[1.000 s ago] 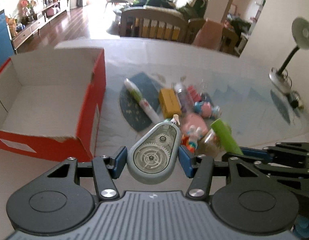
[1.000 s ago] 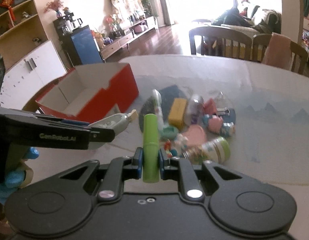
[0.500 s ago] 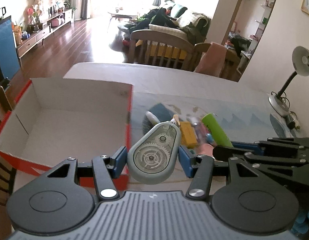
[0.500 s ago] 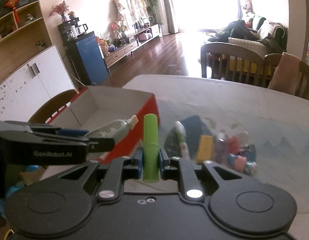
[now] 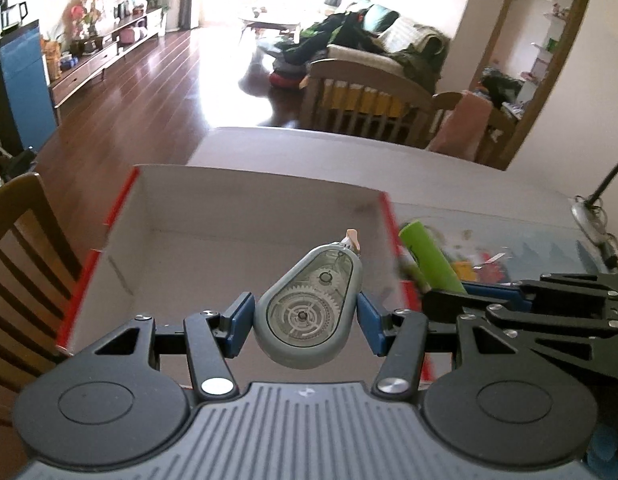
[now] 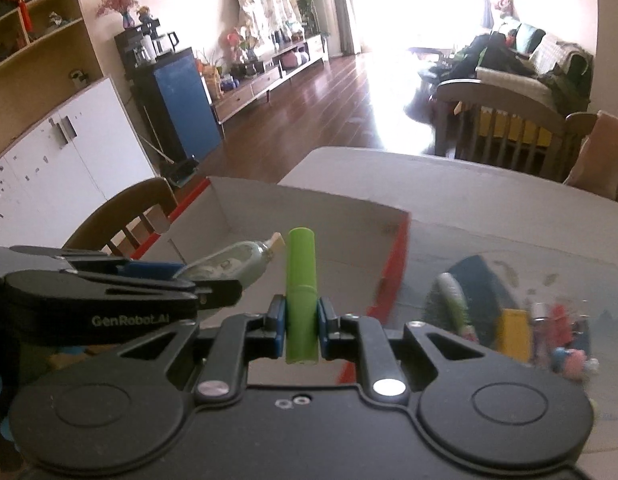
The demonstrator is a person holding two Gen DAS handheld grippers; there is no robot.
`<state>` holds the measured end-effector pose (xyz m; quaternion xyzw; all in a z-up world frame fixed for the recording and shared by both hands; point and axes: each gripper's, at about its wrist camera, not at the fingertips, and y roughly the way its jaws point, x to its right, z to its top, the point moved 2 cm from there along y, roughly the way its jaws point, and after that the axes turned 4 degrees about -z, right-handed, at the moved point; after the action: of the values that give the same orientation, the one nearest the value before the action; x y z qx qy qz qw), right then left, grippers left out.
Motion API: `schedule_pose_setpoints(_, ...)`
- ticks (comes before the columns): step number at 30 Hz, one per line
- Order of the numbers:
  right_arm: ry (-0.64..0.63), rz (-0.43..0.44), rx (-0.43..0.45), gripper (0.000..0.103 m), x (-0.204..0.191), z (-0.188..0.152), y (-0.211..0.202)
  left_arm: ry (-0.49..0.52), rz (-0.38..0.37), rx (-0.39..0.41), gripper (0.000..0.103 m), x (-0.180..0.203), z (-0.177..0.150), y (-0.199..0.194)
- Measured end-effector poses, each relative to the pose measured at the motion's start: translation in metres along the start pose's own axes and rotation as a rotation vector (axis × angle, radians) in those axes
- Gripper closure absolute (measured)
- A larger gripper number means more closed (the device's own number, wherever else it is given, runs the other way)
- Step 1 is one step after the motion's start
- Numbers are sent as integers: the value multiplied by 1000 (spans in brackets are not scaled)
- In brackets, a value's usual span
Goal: Organize rigid objects
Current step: 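Carry both items into the cardboard box and lower them to its floor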
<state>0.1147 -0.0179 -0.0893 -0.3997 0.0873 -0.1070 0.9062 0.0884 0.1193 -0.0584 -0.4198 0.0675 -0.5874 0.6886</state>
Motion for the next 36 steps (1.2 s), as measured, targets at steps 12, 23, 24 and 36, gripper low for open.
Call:
schedule_pose_setpoints(12,-27,-121,-160,89,-31,7,98,11,83,-94,48,-75,11,49)
schedule_pose_setpoints(23,8,-167,-331,89,-30,0,149,88,104,-214,48,-87,14,98)
schedule_pose_setpoints(24,9,-170,-341,89,-30,-2,150,108,103,-227,48,-85,14,101)
schedule_pose_setpoints(36,26,-172,-413,87,-30,-20,152,135,62,-426,48,-85,7,128)
